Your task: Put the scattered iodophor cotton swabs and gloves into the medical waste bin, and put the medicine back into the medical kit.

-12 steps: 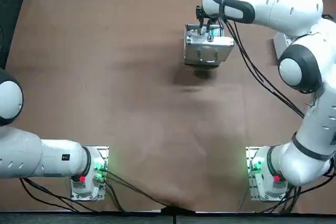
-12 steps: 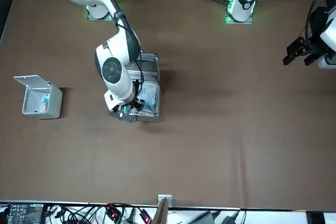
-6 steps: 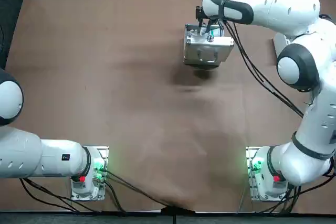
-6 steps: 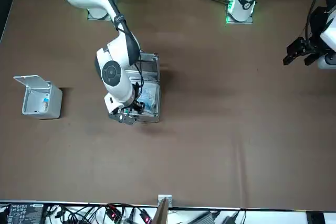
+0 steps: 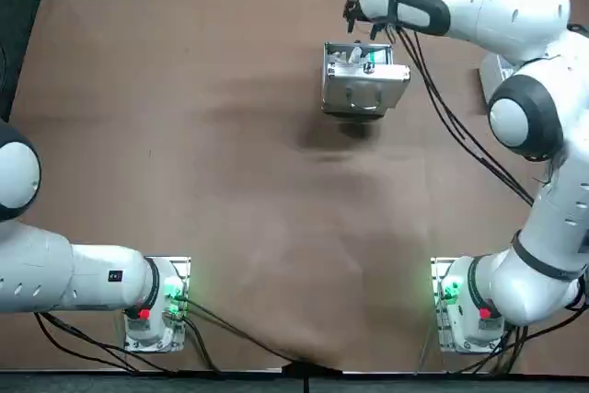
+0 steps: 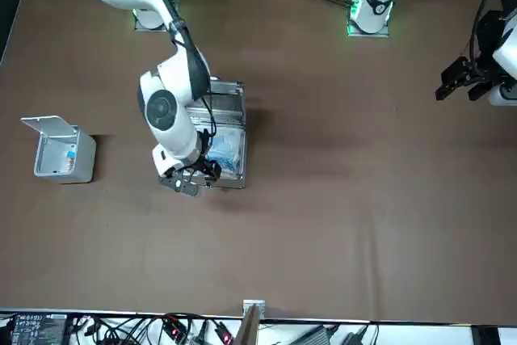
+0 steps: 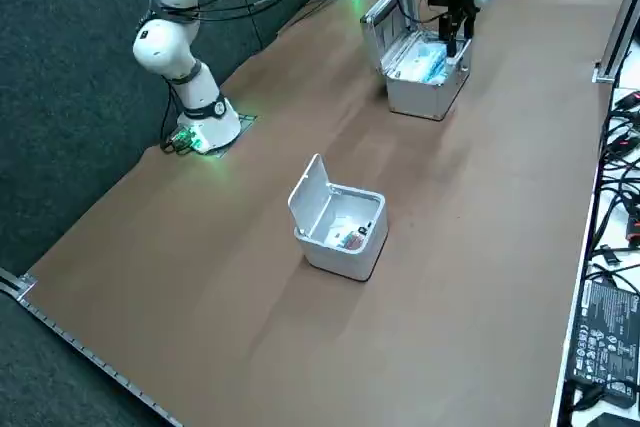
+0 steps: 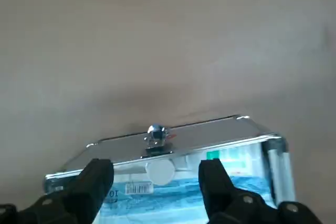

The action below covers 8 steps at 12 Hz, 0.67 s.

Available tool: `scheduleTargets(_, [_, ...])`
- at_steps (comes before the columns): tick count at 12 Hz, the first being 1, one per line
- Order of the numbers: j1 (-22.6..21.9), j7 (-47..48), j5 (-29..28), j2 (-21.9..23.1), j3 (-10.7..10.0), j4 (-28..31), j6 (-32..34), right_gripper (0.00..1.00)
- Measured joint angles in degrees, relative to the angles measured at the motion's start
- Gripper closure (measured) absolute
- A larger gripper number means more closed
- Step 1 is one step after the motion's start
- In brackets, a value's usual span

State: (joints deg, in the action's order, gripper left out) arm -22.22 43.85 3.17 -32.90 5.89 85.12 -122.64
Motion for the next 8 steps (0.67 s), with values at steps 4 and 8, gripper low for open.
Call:
scheduleTargets(4, [4.33, -8.26, 0.02, 6.03, -0.16, -0.87, 6.48, 0.00])
scheduleTargets(8, [10.03, -19.45, 0.01, 12.62, -0.27, -0.97, 14.45, 0.00])
